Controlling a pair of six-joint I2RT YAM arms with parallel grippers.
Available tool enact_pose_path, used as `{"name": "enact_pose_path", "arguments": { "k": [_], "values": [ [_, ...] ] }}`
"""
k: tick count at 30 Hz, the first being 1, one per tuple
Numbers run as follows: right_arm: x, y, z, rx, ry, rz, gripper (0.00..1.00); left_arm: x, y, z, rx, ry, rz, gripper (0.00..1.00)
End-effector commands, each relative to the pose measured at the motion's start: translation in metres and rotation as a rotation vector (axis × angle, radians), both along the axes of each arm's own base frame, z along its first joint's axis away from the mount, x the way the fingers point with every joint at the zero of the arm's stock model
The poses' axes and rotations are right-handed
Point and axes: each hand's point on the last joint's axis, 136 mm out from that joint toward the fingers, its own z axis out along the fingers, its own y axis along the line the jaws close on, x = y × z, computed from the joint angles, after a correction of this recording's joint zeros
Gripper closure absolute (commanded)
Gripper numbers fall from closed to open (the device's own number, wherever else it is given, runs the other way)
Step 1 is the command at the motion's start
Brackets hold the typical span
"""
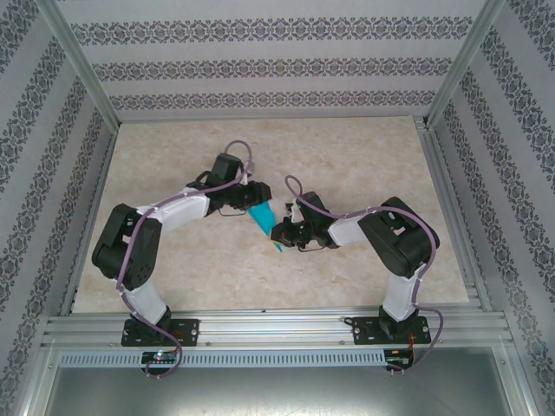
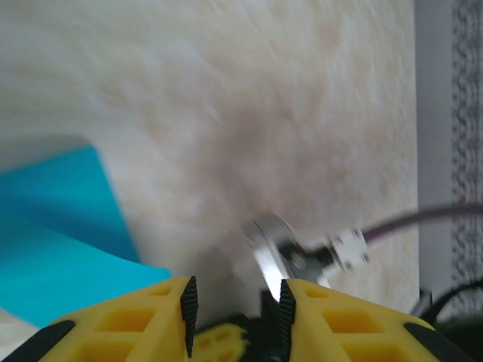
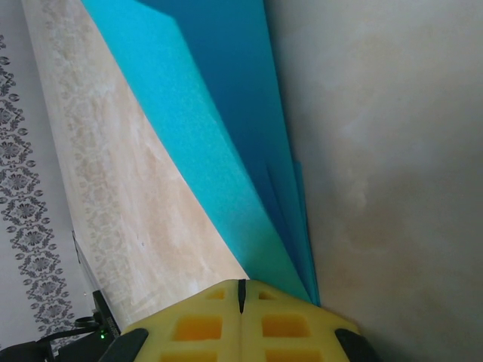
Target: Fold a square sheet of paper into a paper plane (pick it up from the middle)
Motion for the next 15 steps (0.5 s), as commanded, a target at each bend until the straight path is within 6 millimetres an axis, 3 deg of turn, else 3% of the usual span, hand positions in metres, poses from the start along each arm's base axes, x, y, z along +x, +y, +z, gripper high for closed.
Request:
{"name": "enact_pose_path", "arguments": {
  "k": [1,6,15],
  "values": [
    [-0.038,-0.02,-0.048,-0.146,0.162,0.009,1.0,-0.012,-0.019,-0.02,-0.016,0.019,-0.073,0.61],
    [-0.04,-0.021,-0.048,-0.148,0.161,0.011,1.0,0.001,-0.023,-0.047,0.011,0.054,-0.05,0.6],
    [-0.042,-0.023,-0.044,-0.142,0.156,0.009,0.99,0.005,0.021,-0.102,0.159,0.131,0.058,0.62]
  ]
}}
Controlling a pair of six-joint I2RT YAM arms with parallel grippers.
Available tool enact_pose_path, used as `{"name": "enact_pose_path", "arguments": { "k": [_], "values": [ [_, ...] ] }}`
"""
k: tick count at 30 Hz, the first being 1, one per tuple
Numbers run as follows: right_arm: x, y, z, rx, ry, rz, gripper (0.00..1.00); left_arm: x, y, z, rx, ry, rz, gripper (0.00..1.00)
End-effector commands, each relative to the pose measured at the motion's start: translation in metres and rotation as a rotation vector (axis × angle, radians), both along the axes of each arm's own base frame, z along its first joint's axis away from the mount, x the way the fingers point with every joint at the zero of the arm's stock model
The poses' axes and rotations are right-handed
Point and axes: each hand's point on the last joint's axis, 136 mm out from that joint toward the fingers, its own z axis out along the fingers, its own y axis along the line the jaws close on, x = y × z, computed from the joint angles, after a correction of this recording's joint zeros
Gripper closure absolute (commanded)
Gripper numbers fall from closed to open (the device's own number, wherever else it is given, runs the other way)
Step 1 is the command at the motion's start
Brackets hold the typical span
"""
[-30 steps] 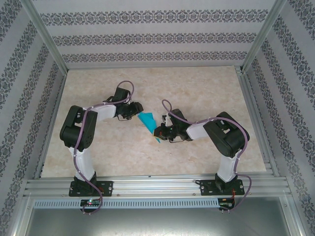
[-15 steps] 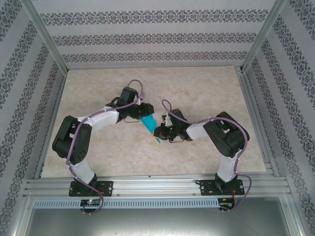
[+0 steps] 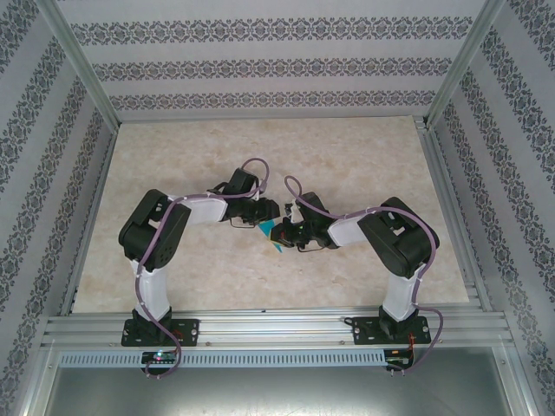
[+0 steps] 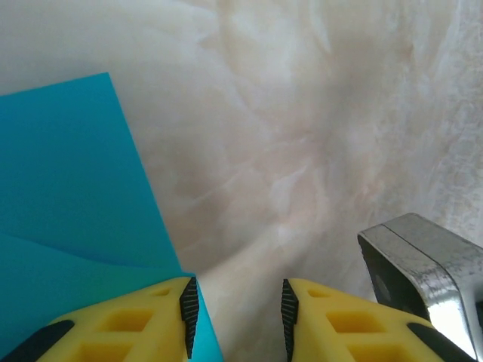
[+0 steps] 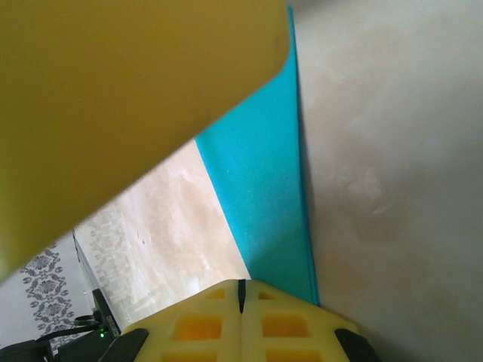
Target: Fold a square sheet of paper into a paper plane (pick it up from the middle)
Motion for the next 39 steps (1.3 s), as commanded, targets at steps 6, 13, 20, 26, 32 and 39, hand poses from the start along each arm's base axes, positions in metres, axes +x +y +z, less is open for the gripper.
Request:
{"name": "enact_pose_path", "arguments": {
  "k": [6,13,20,26,32,39],
  "values": [
    [-0.054,-0.031,-0.047,-0.151,0.172,0.026,0.98,0.003,0.047,-0.036,0.086,0.045,0.109,0.62],
    [-0.076,-0.044,-0.041,-0.162,0.173,0.057,0.95,0.004,0.049,-0.039,0.082,0.057,0.119,0.64],
    [-0.086,-0.061,-0.031,-0.219,0.152,0.061,0.94,0.002,0.046,-0.036,0.066,0.056,0.103,0.63],
    [-0.053,-0.035,0.024,-0.112,0.004,0.051,0.92,-0.002,0.04,-0.035,0.03,0.059,0.077,0.62],
    [-0.017,-0.001,0.045,-0.027,-0.039,0.051,0.92,-0.005,0.037,-0.033,0.004,0.062,0.07,0.61],
    [0.013,0.018,0.02,-0.037,-0.009,0.015,0.93,-0.006,0.033,-0.028,-0.014,0.061,0.06,0.6]
  ]
}}
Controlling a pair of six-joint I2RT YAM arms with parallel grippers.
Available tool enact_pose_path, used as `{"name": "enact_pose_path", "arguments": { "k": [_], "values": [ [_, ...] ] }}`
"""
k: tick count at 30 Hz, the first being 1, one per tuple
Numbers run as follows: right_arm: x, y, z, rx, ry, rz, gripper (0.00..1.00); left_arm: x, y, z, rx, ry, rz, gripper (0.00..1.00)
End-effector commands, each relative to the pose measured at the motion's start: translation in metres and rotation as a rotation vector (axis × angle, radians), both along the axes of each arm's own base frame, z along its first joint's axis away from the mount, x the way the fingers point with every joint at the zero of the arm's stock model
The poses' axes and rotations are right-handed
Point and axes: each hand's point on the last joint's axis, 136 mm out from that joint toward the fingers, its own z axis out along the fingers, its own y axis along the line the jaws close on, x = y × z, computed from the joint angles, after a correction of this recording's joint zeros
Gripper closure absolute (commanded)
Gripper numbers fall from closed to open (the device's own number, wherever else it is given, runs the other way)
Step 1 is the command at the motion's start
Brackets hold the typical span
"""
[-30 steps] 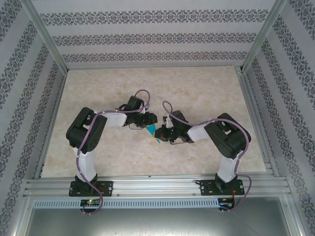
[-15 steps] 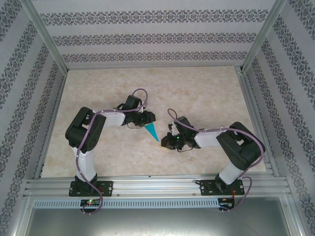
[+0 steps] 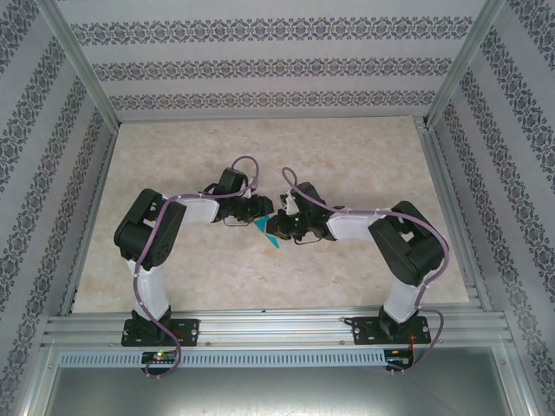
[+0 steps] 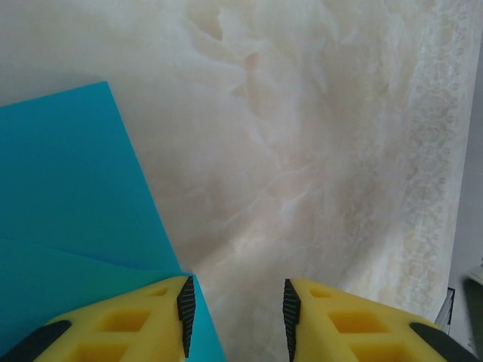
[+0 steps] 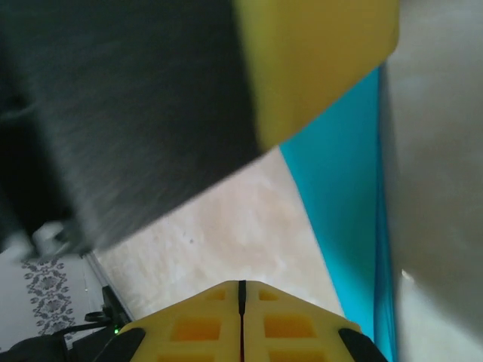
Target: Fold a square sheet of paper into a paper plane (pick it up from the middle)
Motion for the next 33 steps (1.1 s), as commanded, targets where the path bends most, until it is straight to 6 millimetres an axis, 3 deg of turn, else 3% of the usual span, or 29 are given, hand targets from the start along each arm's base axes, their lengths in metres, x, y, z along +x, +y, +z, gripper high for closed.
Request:
{"name": "enact_pose_path", "arguments": {
  "k": [1,5,12,17,24,33],
  "values": [
    [0.002,0.004,-0.018,-0.017,0.032,-0.006,0.93,-0.016,0.017,-0.031,0.071,0.082,0.024,0.6],
    [-0.01,-0.015,-0.048,-0.135,0.084,-0.007,0.96,-0.014,0.016,-0.028,0.069,0.073,0.019,0.59],
    [-0.049,-0.044,-0.077,-0.217,0.16,0.007,1.0,-0.004,0.03,-0.024,0.101,0.041,0.035,0.58],
    [-0.061,-0.05,-0.082,-0.218,0.181,0.019,1.0,0.01,0.037,-0.017,0.037,0.014,0.04,0.55],
    [-0.06,-0.048,-0.08,-0.214,0.182,0.027,1.0,0.017,0.046,-0.014,-0.006,-0.007,0.021,0.51],
    [-0.06,-0.043,-0.076,-0.188,0.183,0.033,1.0,0.035,0.082,-0.008,-0.003,-0.022,0.074,0.51]
  ]
}}
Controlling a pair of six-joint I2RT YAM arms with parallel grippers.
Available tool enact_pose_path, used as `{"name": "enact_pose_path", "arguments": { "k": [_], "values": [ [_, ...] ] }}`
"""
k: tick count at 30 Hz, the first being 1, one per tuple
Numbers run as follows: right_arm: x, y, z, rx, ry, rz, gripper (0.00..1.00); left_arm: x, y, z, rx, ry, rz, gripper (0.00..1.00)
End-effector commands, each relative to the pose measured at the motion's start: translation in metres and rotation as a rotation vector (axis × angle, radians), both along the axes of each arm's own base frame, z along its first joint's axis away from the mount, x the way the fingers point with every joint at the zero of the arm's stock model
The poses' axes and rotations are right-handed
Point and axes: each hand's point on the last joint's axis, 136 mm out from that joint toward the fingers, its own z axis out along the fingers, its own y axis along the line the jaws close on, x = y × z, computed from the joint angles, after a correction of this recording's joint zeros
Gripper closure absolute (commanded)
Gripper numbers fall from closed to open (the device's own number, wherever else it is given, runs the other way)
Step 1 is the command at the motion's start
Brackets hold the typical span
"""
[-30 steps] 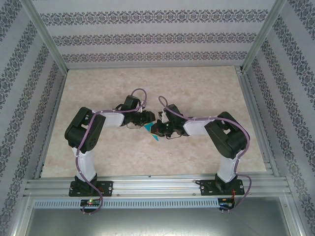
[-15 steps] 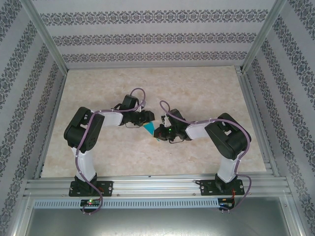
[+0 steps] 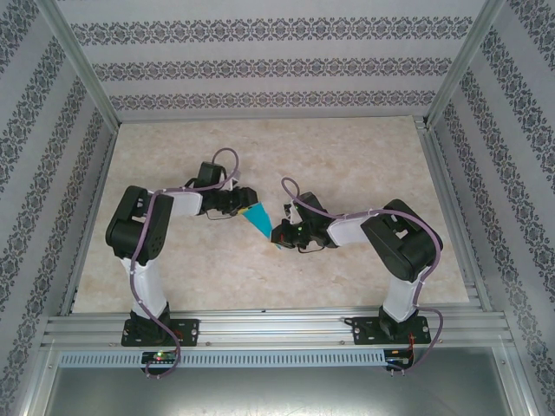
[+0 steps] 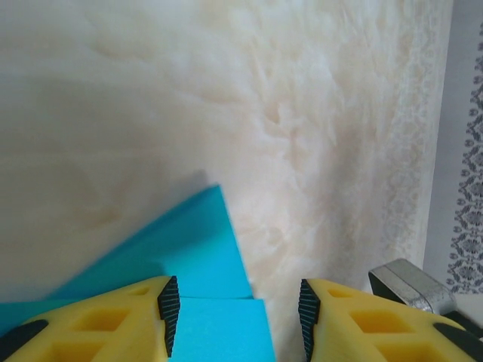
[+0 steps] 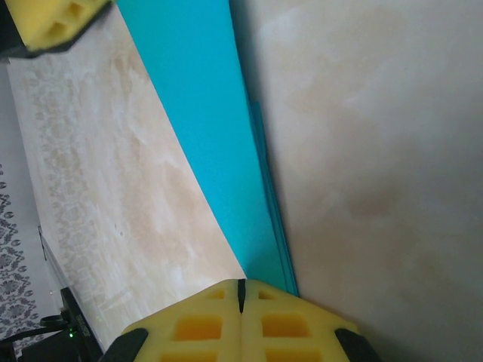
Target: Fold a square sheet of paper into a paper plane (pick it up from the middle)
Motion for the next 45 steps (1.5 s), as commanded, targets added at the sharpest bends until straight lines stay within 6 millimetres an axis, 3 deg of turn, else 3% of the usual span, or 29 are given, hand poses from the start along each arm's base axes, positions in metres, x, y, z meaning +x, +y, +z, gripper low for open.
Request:
{"name": "enact_pose_path", "arguments": {
  "k": [1,5,11,13,15,18,21,25,28,30,36,45],
  "values": [
    [-0.044,-0.026,-0.041,-0.136,0.179,0.022,1.0,0.01,0.029,-0.014,0.068,-0.005,0.031,0.51],
    [-0.042,-0.02,-0.036,-0.101,0.176,0.011,1.0,0.017,0.043,-0.003,0.051,-0.008,0.065,0.51],
    [-0.037,-0.012,-0.027,-0.086,0.162,-0.118,1.0,0.01,0.05,0.048,0.076,-0.058,0.098,0.5],
    [-0.038,-0.001,-0.021,-0.041,0.15,-0.19,1.0,0.003,0.054,0.063,0.109,-0.076,0.127,0.49],
    [-0.037,0.014,-0.006,0.045,0.101,-0.238,0.98,-0.011,0.063,0.069,0.188,-0.045,0.163,0.47],
    [-0.03,0.029,0.038,0.188,-0.004,-0.217,0.89,-0.039,0.056,0.075,0.28,-0.011,0.147,0.46],
    [-0.021,0.011,0.059,0.144,-0.088,-0.21,0.82,-0.069,0.052,0.067,0.497,0.048,0.118,0.45],
    [-0.015,-0.048,0.046,-0.1,-0.148,-0.256,0.74,-0.099,0.027,0.055,0.661,0.11,0.073,0.44],
    [-0.011,-0.072,0.043,-0.149,-0.151,-0.26,0.72,-0.105,0.011,0.053,0.745,0.121,0.063,0.41],
    [-0.009,-0.077,0.043,-0.138,-0.146,-0.26,0.7,-0.109,0.007,0.05,0.799,0.137,0.059,0.41],
    [-0.01,-0.046,0.057,-0.043,-0.184,-0.129,0.62,-0.112,0.015,0.053,0.871,0.127,0.099,0.36],
    [-0.007,-0.012,0.049,0.001,-0.166,-0.02,0.56,-0.111,0.015,0.03,0.814,0.189,0.082,0.36]
  ]
}}
